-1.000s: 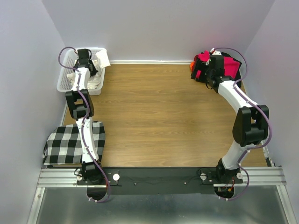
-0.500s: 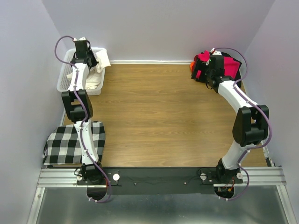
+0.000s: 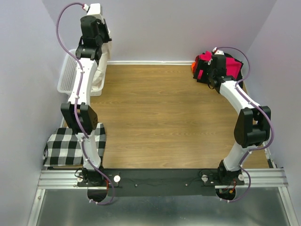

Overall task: Fold and stack the t-shirts
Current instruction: Grab crumpled tshirt from bin with the left arm, then move the tshirt to the center of the board

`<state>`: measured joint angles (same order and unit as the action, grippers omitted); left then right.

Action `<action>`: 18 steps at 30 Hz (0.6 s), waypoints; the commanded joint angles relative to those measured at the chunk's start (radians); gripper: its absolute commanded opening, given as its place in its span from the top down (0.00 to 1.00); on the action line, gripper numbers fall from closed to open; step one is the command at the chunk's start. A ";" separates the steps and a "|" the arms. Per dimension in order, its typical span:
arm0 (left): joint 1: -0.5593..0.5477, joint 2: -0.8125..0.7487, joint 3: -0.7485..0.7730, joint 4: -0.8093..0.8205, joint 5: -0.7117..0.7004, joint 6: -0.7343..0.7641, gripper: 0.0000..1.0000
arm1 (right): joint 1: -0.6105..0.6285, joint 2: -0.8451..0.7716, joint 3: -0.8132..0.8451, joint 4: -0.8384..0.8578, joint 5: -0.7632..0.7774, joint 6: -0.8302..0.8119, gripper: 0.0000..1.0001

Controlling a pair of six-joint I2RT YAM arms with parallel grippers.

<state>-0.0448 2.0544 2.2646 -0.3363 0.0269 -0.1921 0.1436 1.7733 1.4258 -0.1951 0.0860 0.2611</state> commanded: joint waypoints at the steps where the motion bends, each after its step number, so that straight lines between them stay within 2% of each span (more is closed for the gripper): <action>1: -0.094 -0.157 0.073 0.131 -0.013 0.106 1.00 | 0.007 0.008 0.033 -0.027 0.037 -0.006 0.00; 8: -0.199 -0.275 0.113 0.155 0.050 0.154 1.00 | 0.008 0.003 0.021 -0.033 0.092 0.006 0.00; 13: -0.259 -0.367 0.118 0.161 0.093 0.158 1.00 | 0.007 -0.003 0.018 -0.052 0.201 0.047 0.00; 18: -0.297 -0.419 0.119 0.168 0.174 0.116 1.00 | 0.008 -0.020 -0.008 -0.053 0.195 0.069 0.00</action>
<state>-0.3168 1.6966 2.3501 -0.2344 0.1165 -0.0601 0.1448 1.7733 1.4296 -0.2295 0.2314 0.2939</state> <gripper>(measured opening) 0.013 0.998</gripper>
